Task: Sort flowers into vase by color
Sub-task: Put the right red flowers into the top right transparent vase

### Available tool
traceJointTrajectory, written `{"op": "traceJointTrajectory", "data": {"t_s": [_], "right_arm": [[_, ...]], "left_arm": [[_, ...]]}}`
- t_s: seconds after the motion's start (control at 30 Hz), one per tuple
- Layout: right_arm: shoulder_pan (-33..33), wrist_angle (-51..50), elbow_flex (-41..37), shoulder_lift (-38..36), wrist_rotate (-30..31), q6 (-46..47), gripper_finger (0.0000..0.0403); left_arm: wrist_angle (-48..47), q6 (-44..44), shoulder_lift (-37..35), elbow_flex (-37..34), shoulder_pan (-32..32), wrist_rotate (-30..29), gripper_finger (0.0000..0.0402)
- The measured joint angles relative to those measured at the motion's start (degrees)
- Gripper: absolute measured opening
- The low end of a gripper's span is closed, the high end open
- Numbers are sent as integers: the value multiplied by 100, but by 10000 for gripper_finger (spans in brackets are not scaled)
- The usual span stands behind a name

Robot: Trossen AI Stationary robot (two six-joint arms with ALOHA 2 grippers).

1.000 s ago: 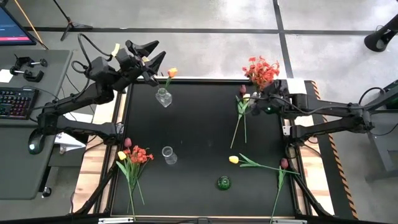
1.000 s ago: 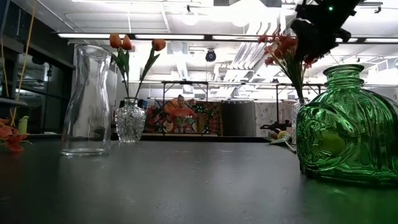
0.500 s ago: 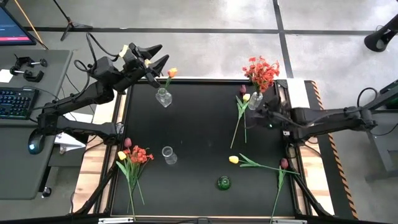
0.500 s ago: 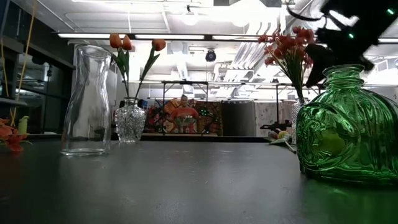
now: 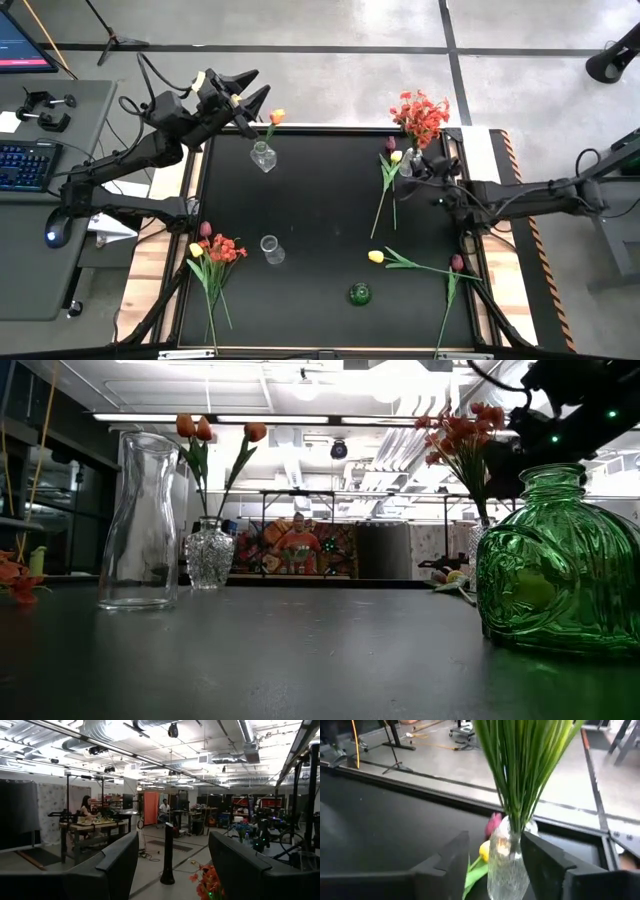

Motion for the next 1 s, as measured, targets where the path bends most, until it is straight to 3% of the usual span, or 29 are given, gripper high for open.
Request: {"op": "traceJointTrajectory", "data": {"t_s": [0.1, 0.27, 0.67, 1.0], "right_arm": [[-90, 393, -2, 2, -2, -665, 133], [-236, 693, -2, 2, 72, -1499, 134], [-757, 820, -2, 60, -527, -1819, 151], [-1001, 1264, -2, 502, -567, -2042, 151]], "left_arm": [[0, 1, 2, 0, 0, -2, 230], [-2, 1, 2, -1, 0, -2, 230], [-2, 164, 2, 0, 0, -78, 230], [-28, 192, 2, 0, 0, -154, 230]]}}
